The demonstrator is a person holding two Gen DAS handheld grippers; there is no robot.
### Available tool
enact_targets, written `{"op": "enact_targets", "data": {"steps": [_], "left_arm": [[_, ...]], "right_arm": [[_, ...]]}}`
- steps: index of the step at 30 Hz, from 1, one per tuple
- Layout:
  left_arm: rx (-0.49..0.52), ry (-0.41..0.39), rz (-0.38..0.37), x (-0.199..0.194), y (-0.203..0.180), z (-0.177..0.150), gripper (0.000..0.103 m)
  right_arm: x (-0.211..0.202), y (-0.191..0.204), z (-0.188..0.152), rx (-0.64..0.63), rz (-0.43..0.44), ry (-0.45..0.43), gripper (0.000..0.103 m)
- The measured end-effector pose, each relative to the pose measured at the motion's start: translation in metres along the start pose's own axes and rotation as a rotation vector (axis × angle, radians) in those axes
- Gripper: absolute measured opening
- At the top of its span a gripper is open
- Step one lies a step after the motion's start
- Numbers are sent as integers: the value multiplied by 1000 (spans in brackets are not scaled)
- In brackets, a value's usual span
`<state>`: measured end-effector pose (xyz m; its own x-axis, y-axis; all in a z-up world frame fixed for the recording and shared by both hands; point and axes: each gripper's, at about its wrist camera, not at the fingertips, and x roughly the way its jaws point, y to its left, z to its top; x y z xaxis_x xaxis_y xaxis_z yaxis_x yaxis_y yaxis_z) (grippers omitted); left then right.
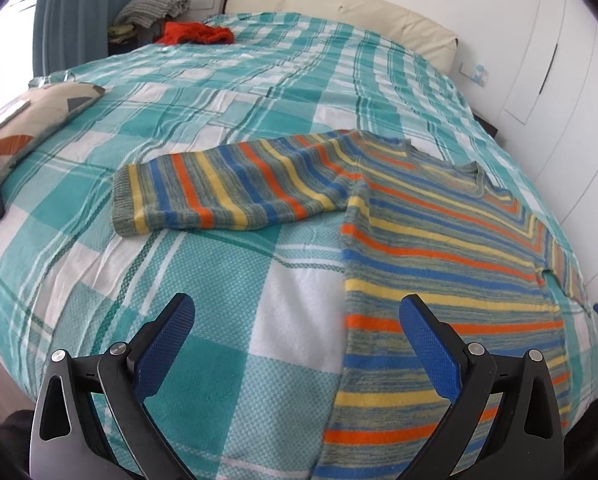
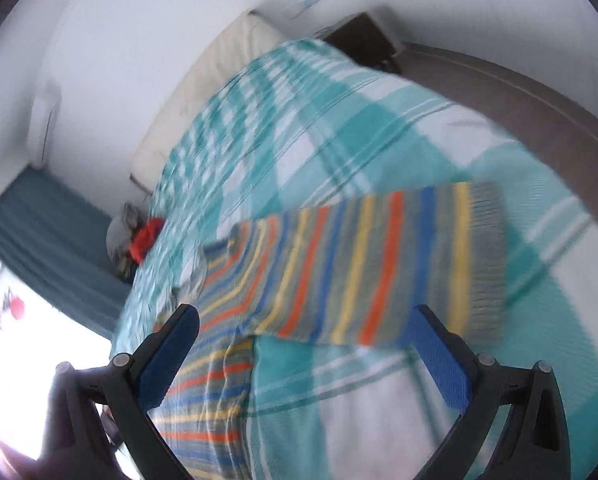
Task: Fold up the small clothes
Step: 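Move the right gripper to the sleeve cuff and close on it, then fold the held sleeve across the sweater body and open the right gripper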
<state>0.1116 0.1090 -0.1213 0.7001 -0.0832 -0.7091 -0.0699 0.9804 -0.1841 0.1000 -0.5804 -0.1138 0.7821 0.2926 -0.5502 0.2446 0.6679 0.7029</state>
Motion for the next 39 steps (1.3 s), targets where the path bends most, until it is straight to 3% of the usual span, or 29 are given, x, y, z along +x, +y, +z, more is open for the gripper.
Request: {"op": "enact_targets", "data": {"steps": [2, 4, 7, 12, 15, 17, 18, 19, 22, 27, 31, 35, 36, 38, 39], "left_arm": [[-22, 15, 16, 7, 6, -6, 102], [-44, 20, 27, 10, 14, -13, 102], [-102, 24, 31, 10, 24, -17, 102], [-95, 18, 63, 10, 27, -21, 102], [-99, 35, 74, 13, 28, -24, 102], [-95, 38, 85, 15, 26, -24, 102], [-92, 39, 86, 15, 25, -24, 102], [-91, 39, 86, 15, 25, -24, 102], [-100, 35, 73, 12, 27, -25, 102], [-151, 20, 43, 9, 33, -23, 102], [-178, 16, 29, 10, 35, -20, 102], [-188, 15, 27, 9, 37, -22, 102], [-184, 17, 30, 8, 38, -24, 102], [-175, 21, 34, 6, 39, -25, 102], [-174, 20, 35, 4, 40, -26, 102]], "right_arm": [[-8, -36, 19, 133, -57, 51, 102], [-7, -63, 27, 236, -82, 127, 91], [-6, -81, 31, 323, -10, 123, 79], [17, -80, 39, 298, -76, 152, 52], [34, -79, 38, 268, -139, 194, 42], [37, -76, 38, 230, -209, 202, 22], [38, -75, 38, 219, -244, 212, 7], [37, -73, 39, 215, -249, 213, 3], [22, -42, 49, 131, -260, 154, 3], [-9, 89, 66, -158, -87, 56, 3], [8, 215, 41, -384, 90, 134, 3], [61, 306, -20, -514, 242, 241, 4], [80, 319, -38, -531, 276, 297, 9], [113, 334, -66, -545, 276, 398, 36], [120, 335, -76, -541, 271, 407, 49]]}}
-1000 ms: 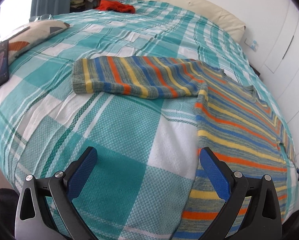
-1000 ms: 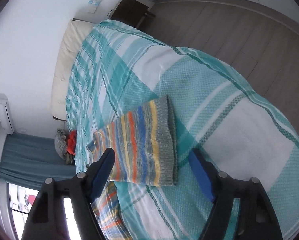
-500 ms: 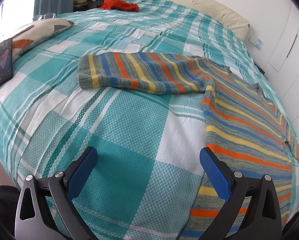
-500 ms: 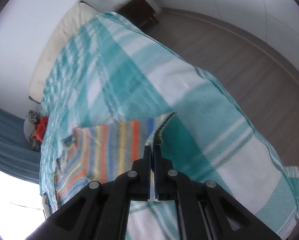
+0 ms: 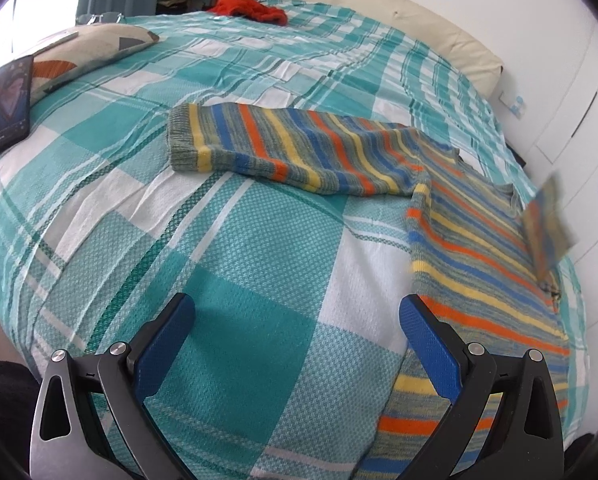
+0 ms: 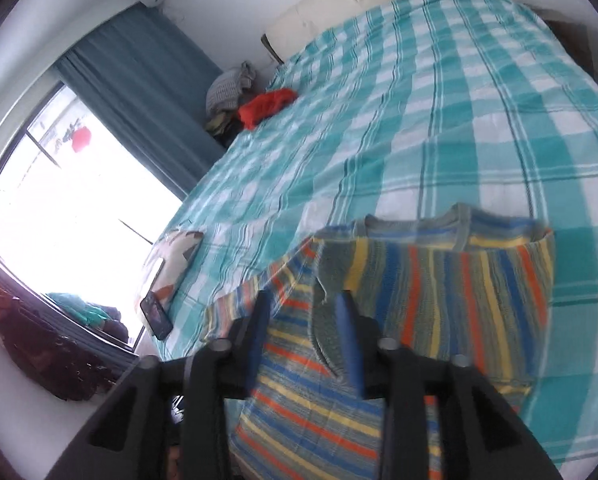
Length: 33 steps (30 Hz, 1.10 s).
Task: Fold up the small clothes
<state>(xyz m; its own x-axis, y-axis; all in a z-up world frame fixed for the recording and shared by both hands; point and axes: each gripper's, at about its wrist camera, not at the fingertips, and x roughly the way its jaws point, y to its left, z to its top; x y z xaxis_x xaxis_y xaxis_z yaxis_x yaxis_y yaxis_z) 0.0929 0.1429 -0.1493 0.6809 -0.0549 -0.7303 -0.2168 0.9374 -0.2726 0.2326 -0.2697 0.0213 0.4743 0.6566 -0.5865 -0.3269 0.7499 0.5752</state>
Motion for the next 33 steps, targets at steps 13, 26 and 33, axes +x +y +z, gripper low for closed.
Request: {"op": "enact_targets", "data": {"steps": [13, 26, 33], "left_arm": [[3, -14, 0, 1, -1, 4, 102], [169, 21, 70, 26, -29, -8, 103], [234, 9, 125, 32, -37, -16, 103]], "right_arm": [[-32, -111, -77, -6, -539, -22, 60], [-102, -210, -187, 138, -897, -198, 79], [-95, -216, -195, 119, -809, -235, 99]]}}
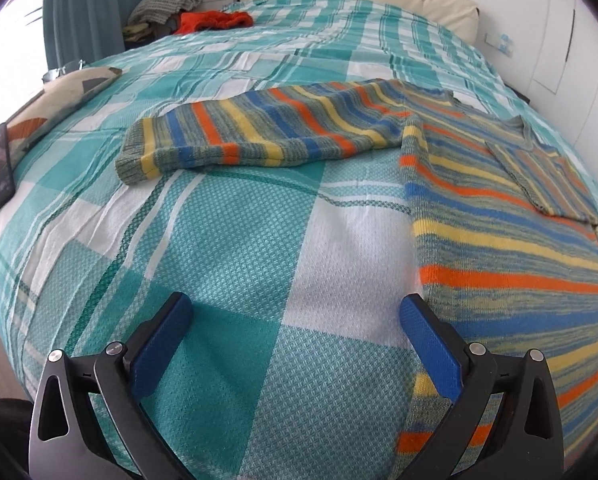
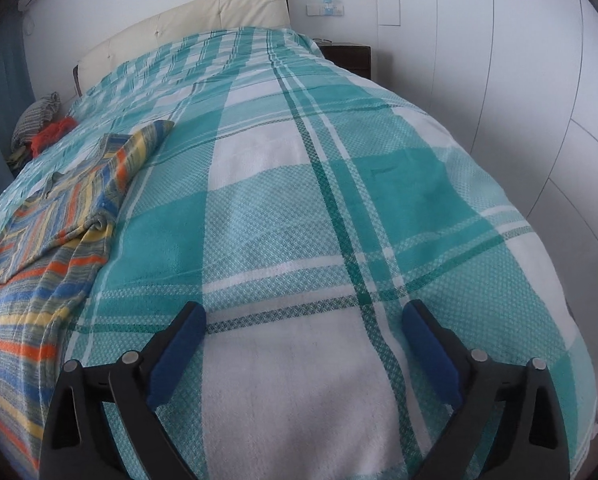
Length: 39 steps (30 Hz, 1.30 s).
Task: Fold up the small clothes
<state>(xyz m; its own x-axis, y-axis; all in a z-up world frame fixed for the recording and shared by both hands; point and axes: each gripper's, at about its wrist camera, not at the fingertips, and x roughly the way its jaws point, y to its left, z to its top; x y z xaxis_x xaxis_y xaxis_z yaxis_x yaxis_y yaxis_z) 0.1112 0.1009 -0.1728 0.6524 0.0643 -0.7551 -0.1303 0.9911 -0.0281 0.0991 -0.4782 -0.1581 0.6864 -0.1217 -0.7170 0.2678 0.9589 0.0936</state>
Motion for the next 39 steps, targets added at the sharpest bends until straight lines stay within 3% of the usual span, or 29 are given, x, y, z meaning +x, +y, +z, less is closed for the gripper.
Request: {"op": "enact_targets", "data": {"steps": [6, 39], "left_arm": [[8, 6, 12, 1, -1, -1, 103], [33, 6, 38, 4, -5, -4, 103]], "right_arm": [[2, 6, -2, -29, -36, -1, 100], [3, 9, -2, -41, -48, 4, 101]]}}
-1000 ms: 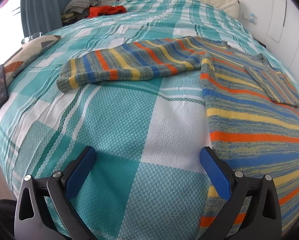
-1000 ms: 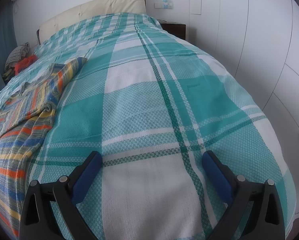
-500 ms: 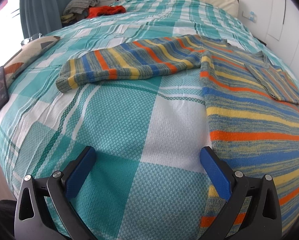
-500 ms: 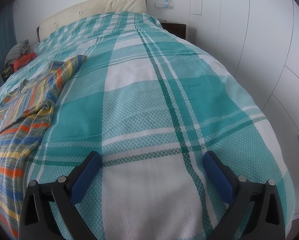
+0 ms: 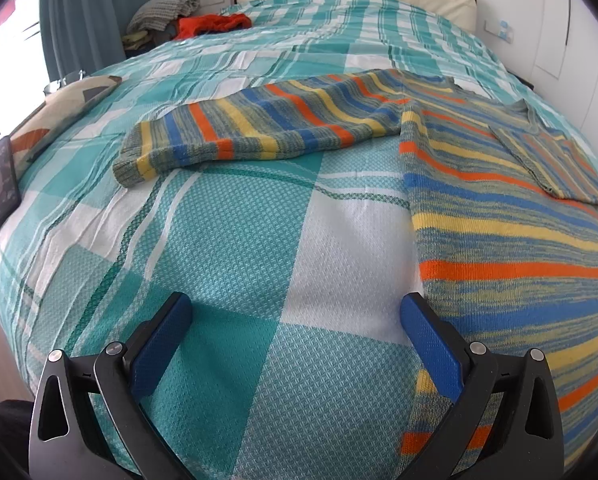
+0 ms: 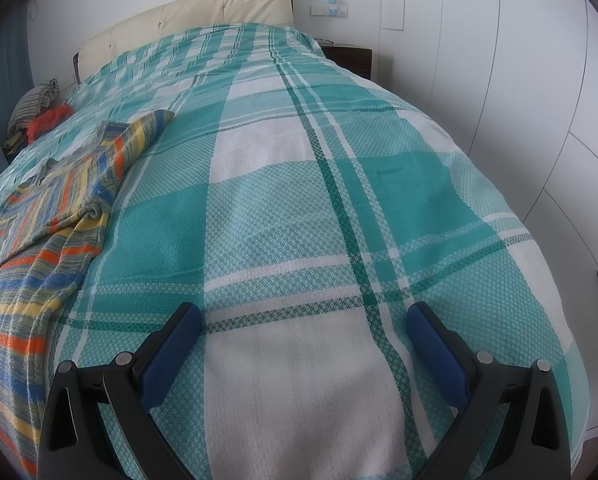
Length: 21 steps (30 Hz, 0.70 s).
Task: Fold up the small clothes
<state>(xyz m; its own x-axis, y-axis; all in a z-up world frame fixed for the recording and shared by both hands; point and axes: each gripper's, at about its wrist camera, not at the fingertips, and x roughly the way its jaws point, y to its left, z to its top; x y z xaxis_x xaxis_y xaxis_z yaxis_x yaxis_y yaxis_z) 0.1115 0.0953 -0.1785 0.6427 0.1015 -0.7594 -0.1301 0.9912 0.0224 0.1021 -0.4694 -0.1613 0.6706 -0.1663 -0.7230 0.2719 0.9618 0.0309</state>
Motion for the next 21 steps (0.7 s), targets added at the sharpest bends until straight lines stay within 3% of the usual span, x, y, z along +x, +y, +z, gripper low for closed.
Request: {"op": "enact_targets", "data": {"steps": [17, 21], "left_arm": [[2, 2, 2, -1, -1, 0, 103], [-12, 82, -30, -5, 3, 10, 102]], "right_arm": [[0, 0, 0, 0, 0, 0, 102], [0, 0, 0, -1, -1, 0, 102]]}}
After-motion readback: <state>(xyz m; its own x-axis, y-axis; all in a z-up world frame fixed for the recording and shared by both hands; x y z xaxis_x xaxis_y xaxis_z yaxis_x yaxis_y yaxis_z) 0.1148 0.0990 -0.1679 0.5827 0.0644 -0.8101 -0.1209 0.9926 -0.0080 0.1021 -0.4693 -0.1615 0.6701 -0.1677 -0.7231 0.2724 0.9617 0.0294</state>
